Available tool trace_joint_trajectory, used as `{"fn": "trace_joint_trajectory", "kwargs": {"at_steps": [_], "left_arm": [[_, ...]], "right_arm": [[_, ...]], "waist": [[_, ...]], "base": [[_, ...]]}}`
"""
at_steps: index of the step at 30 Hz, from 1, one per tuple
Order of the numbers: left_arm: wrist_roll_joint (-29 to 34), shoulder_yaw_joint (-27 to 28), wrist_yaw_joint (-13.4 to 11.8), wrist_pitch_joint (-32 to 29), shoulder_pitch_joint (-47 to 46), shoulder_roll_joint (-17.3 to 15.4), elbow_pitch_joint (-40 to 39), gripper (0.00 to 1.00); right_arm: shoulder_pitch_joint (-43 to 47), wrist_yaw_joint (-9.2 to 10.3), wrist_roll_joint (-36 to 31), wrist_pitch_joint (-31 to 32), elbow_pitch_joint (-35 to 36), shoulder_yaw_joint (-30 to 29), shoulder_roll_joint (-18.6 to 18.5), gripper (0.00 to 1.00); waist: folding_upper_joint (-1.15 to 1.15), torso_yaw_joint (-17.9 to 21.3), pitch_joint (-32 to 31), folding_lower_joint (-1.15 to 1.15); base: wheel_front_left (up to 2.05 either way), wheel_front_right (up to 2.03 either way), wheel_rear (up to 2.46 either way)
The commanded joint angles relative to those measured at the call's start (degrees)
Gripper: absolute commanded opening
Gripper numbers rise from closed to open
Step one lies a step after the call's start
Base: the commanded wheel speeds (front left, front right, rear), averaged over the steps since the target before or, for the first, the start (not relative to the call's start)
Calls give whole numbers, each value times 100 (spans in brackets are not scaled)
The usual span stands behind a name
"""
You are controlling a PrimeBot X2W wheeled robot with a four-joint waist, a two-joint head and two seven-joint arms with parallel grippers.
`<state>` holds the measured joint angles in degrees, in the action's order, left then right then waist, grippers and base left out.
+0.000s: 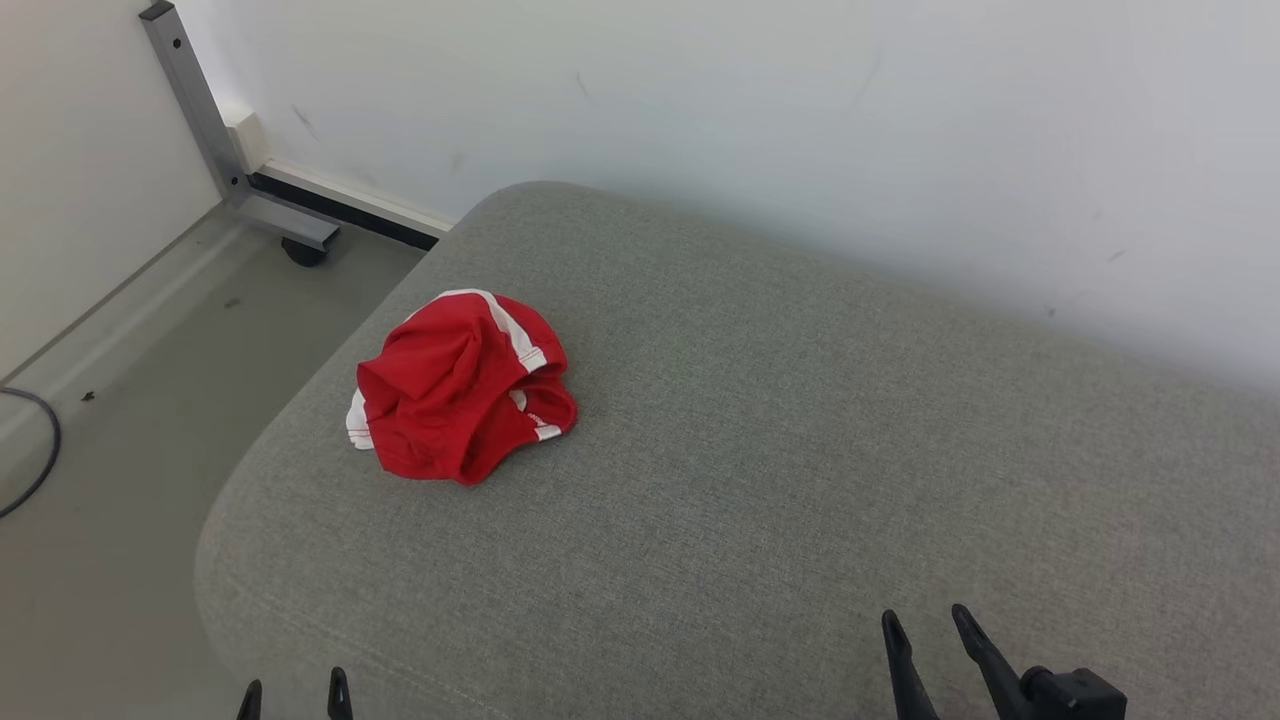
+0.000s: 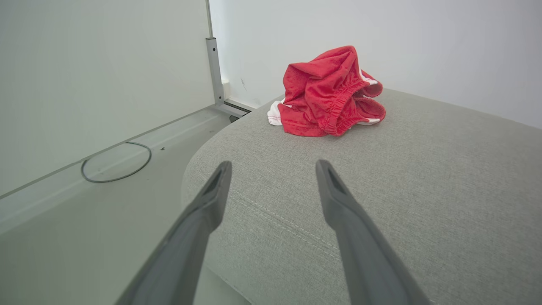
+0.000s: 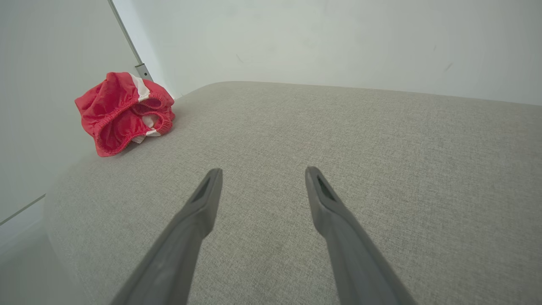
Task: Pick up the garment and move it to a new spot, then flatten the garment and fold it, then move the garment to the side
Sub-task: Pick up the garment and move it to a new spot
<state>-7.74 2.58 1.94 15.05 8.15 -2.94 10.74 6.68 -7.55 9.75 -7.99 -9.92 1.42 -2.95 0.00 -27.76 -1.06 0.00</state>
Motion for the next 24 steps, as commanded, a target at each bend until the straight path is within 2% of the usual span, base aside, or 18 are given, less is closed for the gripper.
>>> {"fn": "trace_joint_trajectory", "kwargs": {"at_steps": [1,8,13,17,21,24], "left_arm": [[-94,0,-11,14,-84,9,31,100],[-461,-10,190,15,-823,7,347,100],[-668,-53,335,-42,-1941,-24,1154,100],[-919,107,386,-204,-3031,-207,1969,100],[-1280,314,438,-629,-4035,-457,2696,100],[-1449,441,410,-859,-4414,-568,3027,100]], "right_arm": [[-51,13,8,13,-3,38,16,100],[-122,13,7,126,148,53,15,100],[-243,13,-137,268,365,87,14,100],[-410,13,-248,441,580,192,14,100],[-553,13,-371,618,817,307,-9,100],[-587,13,-401,705,925,349,-33,100]], "waist": [[0,6,6,0],[0,25,196,0],[0,98,463,0],[0,340,729,0],[0,712,1055,0],[0,918,1200,0]], "base": [[0,0,0],[0,0,0],[0,0,0],[0,0,0],[0,0,0],[0,0,0]]}}
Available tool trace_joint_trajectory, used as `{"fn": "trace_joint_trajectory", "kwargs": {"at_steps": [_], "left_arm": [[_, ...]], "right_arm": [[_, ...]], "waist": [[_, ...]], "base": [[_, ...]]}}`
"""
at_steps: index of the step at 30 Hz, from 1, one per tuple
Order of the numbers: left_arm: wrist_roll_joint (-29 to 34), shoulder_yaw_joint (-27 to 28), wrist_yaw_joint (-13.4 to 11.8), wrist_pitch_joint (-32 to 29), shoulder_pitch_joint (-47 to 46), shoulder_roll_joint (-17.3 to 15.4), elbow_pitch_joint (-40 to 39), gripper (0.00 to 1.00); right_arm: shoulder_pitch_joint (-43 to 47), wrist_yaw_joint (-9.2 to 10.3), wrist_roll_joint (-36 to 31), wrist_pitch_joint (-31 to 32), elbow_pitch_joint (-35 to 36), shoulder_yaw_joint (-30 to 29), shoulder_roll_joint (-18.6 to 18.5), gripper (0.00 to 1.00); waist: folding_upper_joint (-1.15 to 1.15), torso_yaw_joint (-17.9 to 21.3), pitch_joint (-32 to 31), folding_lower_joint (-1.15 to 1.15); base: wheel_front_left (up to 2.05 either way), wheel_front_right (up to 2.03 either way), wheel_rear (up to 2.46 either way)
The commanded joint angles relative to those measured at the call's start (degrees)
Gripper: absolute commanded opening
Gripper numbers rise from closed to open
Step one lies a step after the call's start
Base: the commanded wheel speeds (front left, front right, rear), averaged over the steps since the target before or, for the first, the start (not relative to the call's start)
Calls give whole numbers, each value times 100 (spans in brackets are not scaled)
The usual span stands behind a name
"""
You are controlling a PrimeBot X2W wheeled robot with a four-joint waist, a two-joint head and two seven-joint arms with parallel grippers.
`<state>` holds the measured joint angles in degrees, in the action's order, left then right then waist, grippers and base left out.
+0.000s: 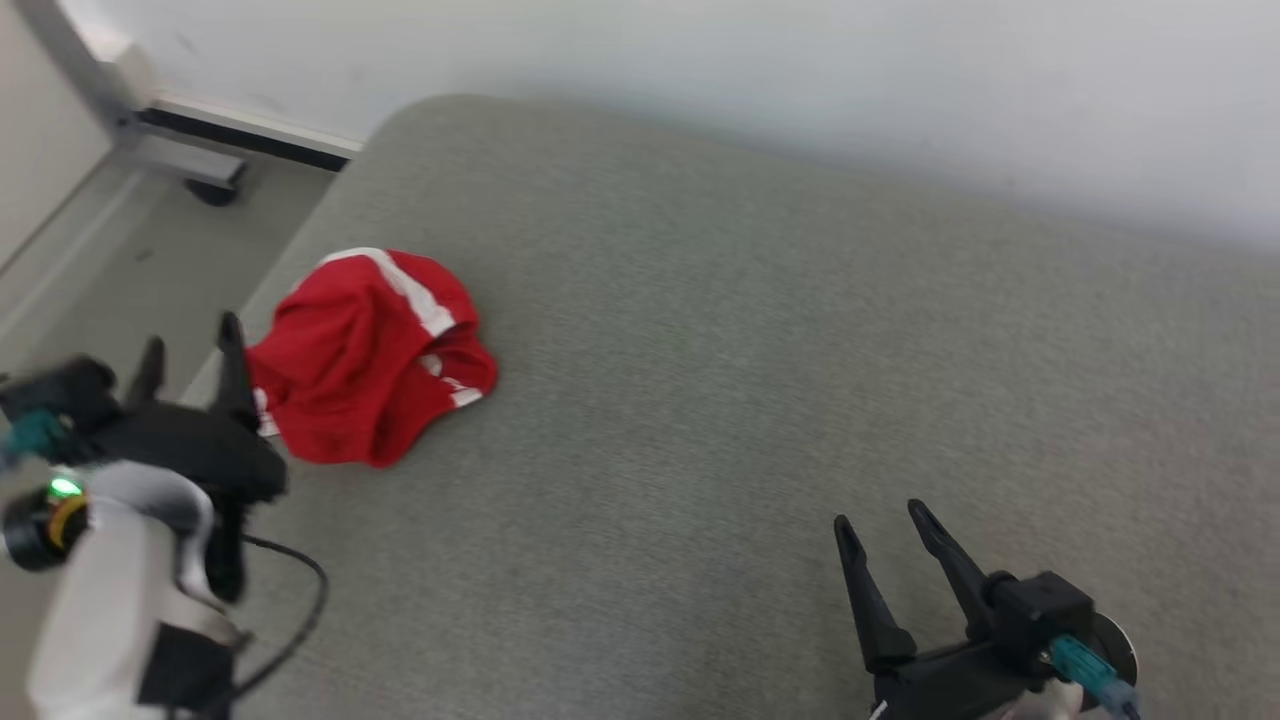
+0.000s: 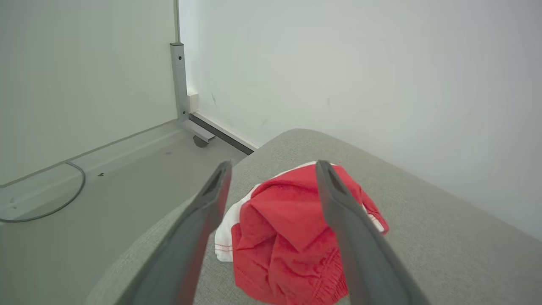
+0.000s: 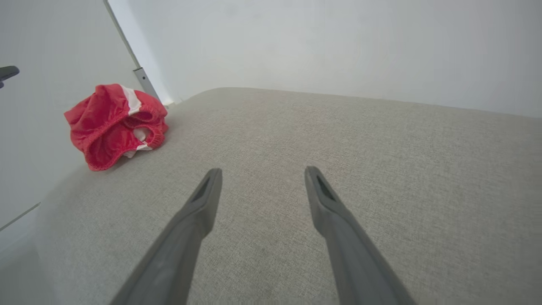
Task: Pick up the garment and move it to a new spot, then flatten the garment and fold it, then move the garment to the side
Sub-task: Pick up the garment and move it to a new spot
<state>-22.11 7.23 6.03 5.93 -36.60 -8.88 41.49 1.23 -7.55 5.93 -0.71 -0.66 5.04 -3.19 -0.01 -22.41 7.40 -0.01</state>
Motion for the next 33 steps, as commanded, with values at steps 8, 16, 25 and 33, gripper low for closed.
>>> {"fn": "trace_joint_trajectory", "kwargs": {"at_steps": [8,16,25,33], "left_arm": [[-697,412,68,-1015,-937,-548,943,100],[-987,545,-195,-2191,-1298,-894,1659,100],[-997,395,-613,-3342,-1345,-882,2287,100],[-905,301,-470,-3010,-1223,-1090,2113,0]], "right_arm": [[-212,13,-132,250,550,103,-113,100],[-247,13,-91,338,827,202,-149,100],[-275,13,-108,349,891,328,-115,100],[-303,13,-11,221,677,455,-85,100]], "waist": [[1,1161,916,1],[1,1574,1293,1],[1,1679,1406,1],[1,1636,1217,1]], "base": [[0,0,0],[0,0,0],[0,0,0],[0,0,0]]}}
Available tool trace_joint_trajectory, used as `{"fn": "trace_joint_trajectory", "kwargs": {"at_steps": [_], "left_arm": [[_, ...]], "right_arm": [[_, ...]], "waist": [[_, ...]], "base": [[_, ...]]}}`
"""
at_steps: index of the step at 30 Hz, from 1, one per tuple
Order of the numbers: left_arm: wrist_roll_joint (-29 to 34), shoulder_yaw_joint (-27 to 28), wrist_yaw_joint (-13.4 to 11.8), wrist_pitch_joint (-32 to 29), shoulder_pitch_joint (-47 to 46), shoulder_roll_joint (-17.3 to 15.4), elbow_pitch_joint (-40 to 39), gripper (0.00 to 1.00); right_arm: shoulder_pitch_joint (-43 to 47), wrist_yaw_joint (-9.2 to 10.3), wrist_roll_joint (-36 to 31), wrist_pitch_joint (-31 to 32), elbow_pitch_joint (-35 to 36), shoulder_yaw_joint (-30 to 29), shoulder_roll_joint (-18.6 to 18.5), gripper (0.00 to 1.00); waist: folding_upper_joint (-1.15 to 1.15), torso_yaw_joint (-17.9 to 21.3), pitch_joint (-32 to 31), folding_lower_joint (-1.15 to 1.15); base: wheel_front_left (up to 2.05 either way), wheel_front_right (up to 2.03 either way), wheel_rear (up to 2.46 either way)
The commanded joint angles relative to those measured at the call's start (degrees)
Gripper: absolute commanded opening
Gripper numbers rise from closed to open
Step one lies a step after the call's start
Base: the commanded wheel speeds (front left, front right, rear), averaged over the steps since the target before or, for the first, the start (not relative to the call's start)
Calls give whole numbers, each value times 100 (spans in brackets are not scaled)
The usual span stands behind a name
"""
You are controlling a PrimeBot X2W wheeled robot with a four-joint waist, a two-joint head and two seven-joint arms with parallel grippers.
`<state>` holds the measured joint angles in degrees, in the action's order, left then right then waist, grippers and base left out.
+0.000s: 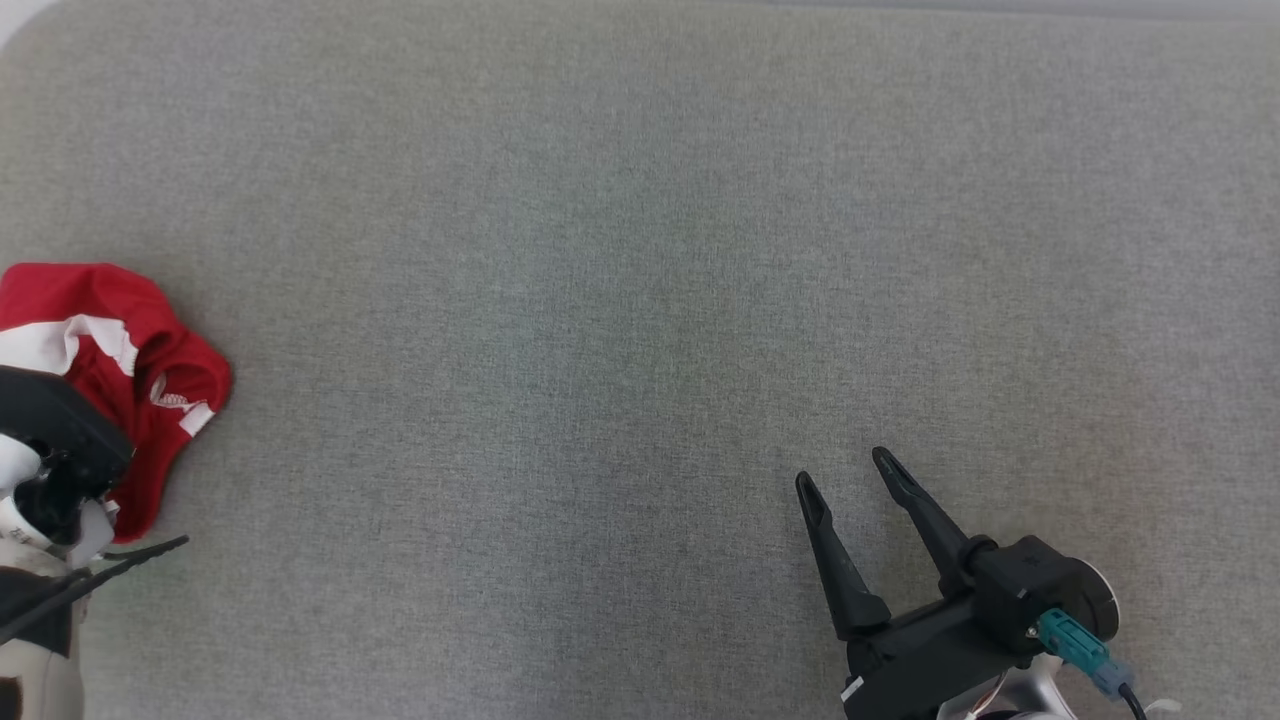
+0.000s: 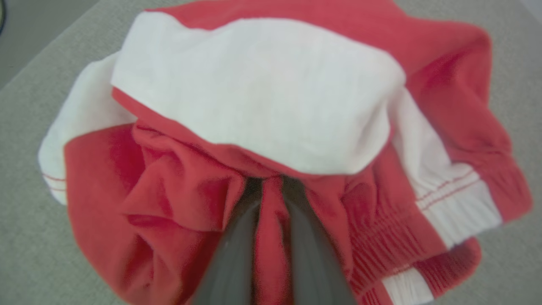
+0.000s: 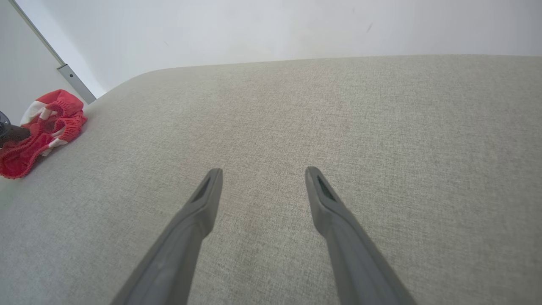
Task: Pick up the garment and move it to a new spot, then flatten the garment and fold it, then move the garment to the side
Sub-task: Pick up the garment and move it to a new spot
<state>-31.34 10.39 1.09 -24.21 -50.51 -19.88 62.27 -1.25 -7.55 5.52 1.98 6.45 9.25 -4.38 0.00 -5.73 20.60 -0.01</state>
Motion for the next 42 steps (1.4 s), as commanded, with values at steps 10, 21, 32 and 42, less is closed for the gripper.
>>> {"fn": "trace_joint_trajectory", "kwargs": {"at_steps": [10,21,32,42], "left_arm": [[107,-129,191,-16,-68,-422,-471,0],[281,-599,321,-474,-264,-457,-2353,0],[137,-1410,370,-1139,414,452,-4746,0],[536,-2478,224,-1298,1447,1129,-5066,0]], "right_arm": [[-79,13,276,-311,-463,171,98,100],[-14,13,574,-809,-1061,138,160,100],[105,13,664,-979,-1209,-141,158,100],[132,13,615,-874,-1012,-306,161,100]], "waist": [[0,-103,-749,1],[0,32,-1581,1],[0,934,-1976,1],[0,1808,-1736,1]], "base": [[0,0,0],[0,0,0],[0,0,0],[0,0,0]]}}
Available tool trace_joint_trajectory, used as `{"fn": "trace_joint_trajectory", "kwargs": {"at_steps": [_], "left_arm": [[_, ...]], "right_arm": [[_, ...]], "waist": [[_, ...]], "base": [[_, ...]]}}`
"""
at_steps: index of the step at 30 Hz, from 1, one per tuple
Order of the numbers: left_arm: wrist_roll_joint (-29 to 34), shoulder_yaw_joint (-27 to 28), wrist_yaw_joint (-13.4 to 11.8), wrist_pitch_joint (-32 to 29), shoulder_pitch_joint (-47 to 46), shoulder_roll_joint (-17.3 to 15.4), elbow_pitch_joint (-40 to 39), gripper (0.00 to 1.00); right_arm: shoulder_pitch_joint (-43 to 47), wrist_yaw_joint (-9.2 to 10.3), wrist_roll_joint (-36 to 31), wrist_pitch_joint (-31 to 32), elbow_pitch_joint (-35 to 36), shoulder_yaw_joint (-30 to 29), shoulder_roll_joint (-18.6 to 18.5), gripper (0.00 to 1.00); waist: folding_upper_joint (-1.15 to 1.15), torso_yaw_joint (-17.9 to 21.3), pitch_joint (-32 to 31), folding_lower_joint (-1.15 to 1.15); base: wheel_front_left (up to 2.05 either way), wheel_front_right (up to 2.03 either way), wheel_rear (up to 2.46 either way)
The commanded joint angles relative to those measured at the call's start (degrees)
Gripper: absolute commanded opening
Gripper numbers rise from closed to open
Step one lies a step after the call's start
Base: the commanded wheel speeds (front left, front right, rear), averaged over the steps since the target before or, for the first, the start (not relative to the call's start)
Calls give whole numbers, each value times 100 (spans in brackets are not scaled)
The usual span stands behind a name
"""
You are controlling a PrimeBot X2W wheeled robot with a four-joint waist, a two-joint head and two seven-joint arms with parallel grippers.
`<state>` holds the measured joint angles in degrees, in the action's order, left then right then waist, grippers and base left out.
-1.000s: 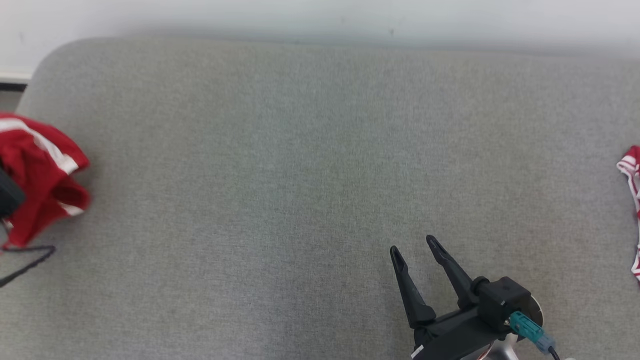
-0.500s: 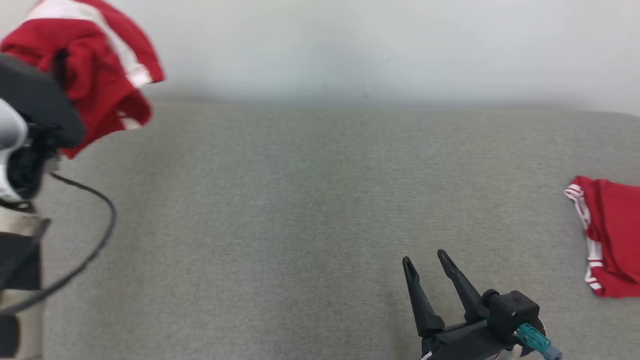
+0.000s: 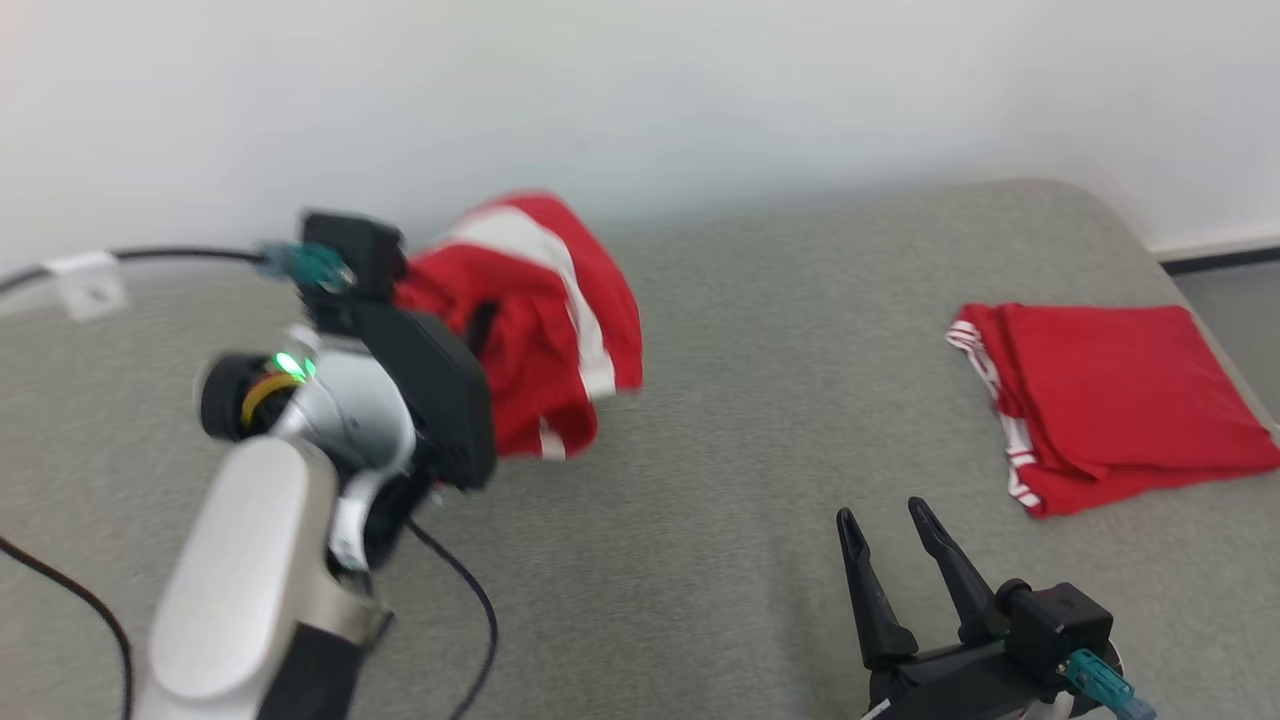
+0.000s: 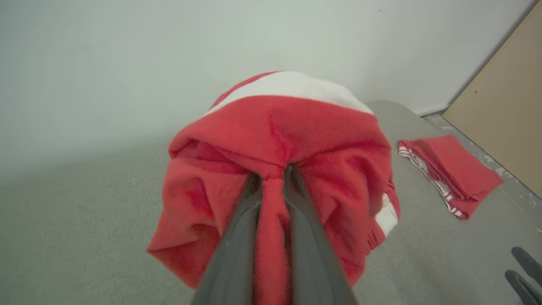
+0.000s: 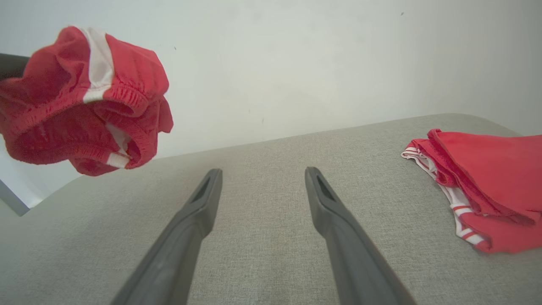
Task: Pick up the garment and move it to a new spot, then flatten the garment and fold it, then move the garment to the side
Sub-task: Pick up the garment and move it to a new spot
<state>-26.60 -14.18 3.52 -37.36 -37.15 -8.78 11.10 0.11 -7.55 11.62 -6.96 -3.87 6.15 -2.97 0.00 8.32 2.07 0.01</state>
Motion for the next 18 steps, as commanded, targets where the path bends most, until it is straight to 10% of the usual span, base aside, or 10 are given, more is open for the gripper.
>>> {"fn": "trace_joint_trajectory", "kwargs": {"at_steps": [1,8,9,10,18], "left_arm": [[160,-108,-55,40,192,33,128,0],[491,-625,-191,280,553,266,1039,0],[521,-673,-212,373,561,302,1166,27],[505,-711,-237,470,584,347,1308,92],[373,-934,-292,1000,469,535,1891,100]], "right_arm": [[-12,13,14,7,34,7,20,100],[-52,13,56,-1,24,32,21,100],[-58,13,63,-7,18,31,21,100],[-60,13,74,-14,9,27,20,100],[-21,13,41,3,-25,-20,20,100]], "waist": [[0,469,145,-1],[0,651,256,-1],[0,650,265,-1],[0,640,270,-1],[0,377,192,-1]], "base": [[0,0,0],[0,0,0],[0,0,0],[0,0,0],[0,0,0]]}}
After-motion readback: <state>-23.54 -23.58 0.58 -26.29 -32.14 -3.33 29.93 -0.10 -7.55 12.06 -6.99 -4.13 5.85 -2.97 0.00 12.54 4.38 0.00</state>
